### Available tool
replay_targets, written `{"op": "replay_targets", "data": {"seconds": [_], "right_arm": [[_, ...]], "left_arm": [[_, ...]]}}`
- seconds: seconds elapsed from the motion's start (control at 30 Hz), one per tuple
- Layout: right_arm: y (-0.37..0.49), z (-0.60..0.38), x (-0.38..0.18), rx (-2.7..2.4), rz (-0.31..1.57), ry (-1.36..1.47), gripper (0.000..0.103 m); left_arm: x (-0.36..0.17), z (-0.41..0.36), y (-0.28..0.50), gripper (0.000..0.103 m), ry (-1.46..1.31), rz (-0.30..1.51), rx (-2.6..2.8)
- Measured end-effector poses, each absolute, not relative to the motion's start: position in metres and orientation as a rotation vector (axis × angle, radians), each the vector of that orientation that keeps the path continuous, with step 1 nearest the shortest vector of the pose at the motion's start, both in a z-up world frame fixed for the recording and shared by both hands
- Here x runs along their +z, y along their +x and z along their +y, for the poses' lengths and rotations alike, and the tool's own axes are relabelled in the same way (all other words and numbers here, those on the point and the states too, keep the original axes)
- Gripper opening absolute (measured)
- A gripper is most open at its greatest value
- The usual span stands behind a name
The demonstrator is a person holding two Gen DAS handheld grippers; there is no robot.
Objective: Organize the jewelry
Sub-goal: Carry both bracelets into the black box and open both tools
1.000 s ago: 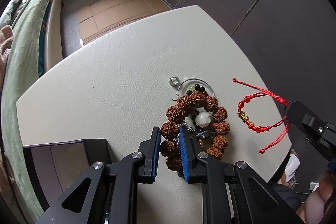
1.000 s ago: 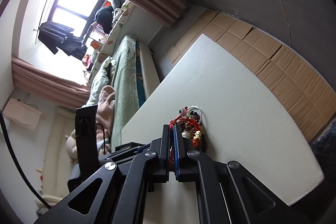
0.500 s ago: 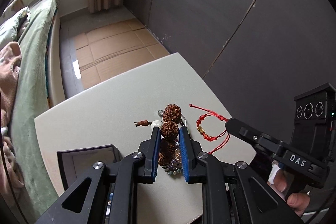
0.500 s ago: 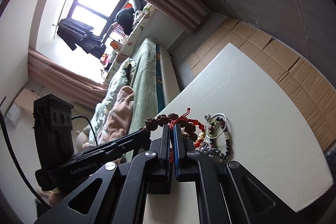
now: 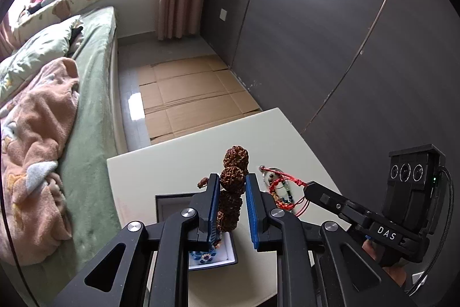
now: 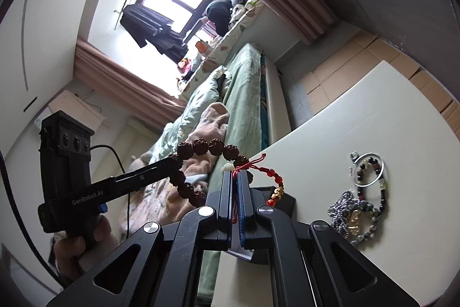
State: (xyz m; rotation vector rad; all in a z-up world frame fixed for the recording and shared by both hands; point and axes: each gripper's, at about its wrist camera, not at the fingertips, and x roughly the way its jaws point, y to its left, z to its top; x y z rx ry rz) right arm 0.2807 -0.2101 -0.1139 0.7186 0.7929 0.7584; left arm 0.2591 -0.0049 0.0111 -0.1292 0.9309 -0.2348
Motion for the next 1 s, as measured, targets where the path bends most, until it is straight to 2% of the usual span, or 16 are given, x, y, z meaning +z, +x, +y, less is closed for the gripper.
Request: {"op": "replay_targets", "data": {"seconds": [0.5, 0.57, 0.63, 0.7, 0.73, 1.0], "right_arm": [[0.292, -0.123, -0.125, 0.874, 0.873, 0.670, 0.005], [0.296, -0.116, -0.130, 0.880, 0.912, 0.656, 0.017], [0.298, -0.116, -0.134, 0.861, 0.934, 0.649, 0.068], [0.298, -0.125, -0.132, 0.838, 0.908, 0.676, 0.084], [0.298, -0.130, -0.132, 0.838, 0.908, 0.683, 0.087], [0.295, -0.161, -0.134, 0.755, 0.909, 0.706, 0.088]], "left_arm": [[0.017, 0.060, 0.230, 0.019, -0.187, 0.903, -0.127], [0.016, 0.066, 0.228, 0.019, -0.193, 0.906, -0.117], [0.013, 0.068, 0.226, 0.019, -0.196, 0.909, -0.112], [0.012, 0.068, 0.225, 0.019, -0.198, 0.911, -0.113], [0.011, 0.068, 0.225, 0.019, -0.200, 0.913, -0.116], [-0.001, 0.047, 0.229, 0.019, -0.207, 0.935, -0.157]]}}
